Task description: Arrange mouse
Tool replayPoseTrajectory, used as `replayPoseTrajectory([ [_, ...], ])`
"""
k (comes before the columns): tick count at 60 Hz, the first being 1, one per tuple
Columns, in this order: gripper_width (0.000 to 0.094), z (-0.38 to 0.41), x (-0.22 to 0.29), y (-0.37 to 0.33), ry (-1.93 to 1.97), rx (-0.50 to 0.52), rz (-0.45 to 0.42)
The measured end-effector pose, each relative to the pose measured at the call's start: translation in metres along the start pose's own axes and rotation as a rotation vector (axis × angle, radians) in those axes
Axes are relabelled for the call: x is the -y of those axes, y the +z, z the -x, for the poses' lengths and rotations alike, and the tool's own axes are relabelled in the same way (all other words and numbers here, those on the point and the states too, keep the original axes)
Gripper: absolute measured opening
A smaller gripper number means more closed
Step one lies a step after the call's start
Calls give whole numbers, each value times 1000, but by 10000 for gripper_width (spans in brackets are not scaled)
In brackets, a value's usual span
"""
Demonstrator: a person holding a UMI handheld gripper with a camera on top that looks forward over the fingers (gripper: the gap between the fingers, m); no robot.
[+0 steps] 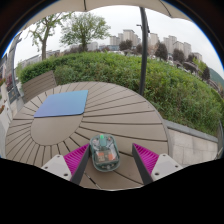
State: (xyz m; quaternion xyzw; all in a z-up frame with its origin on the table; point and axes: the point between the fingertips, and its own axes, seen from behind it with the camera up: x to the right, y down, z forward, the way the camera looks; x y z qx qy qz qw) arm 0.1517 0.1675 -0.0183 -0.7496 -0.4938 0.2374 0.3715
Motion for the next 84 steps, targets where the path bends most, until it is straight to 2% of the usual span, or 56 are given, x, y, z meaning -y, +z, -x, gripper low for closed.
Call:
replayPoseTrajectory([
  [17,844,-5,4,5,13,-17,28],
  [18,818,-4,4,6,10,-14,29],
  [19,753,-2,3,7,5,-9,30],
  [20,618,0,3,7,-5,1,33],
  [21,407,2,3,6,-14,9,42],
  [24,395,-11,7,4,-18,-49,51],
  [27,386,-6,14,3,-5,-32,66],
  [32,386,-3,51,-5,19,-34,52],
  [37,385,23,114,-8,8,-7,-19],
  [43,385,79,183,8,43,69,-82],
  [49,385,146,218,46,45,124,-116],
  [54,386,199,200,95,-34,151,-27],
  [61,402,232,165,148,0,108,65],
  [66,479,244,146,169,16,98,103],
  [68,564,245,137,171,8,86,130],
  [70,662,248,142,167,2,92,105],
  [72,845,242,144,159,-8,65,106],
  [73,855,238,146,153,-16,47,104],
  [75,817,231,148,138,-35,12,103],
  [77,836,225,153,120,-49,-2,107],
  [79,861,222,155,95,-52,-6,108],
  [84,848,216,151,23,-40,1,138],
])
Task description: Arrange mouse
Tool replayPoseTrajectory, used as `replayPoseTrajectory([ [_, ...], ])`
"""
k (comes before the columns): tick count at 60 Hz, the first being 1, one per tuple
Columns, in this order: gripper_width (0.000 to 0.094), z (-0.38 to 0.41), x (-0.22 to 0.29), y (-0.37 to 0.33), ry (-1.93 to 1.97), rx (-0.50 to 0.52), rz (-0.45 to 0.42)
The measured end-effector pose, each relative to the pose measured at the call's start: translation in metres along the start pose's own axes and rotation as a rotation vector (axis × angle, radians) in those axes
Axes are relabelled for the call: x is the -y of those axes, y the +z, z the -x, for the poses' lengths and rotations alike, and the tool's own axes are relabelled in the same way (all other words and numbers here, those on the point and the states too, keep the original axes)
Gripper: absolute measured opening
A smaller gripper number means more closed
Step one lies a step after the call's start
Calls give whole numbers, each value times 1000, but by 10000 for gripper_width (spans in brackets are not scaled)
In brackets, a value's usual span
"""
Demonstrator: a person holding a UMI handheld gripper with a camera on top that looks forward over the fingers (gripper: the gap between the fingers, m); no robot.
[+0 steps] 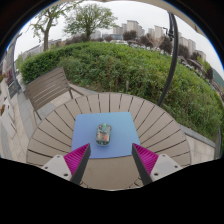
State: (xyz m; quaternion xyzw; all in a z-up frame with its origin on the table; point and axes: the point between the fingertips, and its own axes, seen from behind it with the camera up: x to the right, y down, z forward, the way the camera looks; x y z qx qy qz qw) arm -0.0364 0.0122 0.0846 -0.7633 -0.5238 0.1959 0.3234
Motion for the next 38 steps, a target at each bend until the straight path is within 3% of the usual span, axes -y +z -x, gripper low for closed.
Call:
replayPoseTrajectory([
  [11,851,-19,-71,-134,-5,-7,135],
  [23,860,-26,-109,-194,30,-14,139],
  [38,858,-24,-99,-201,38,35,87],
])
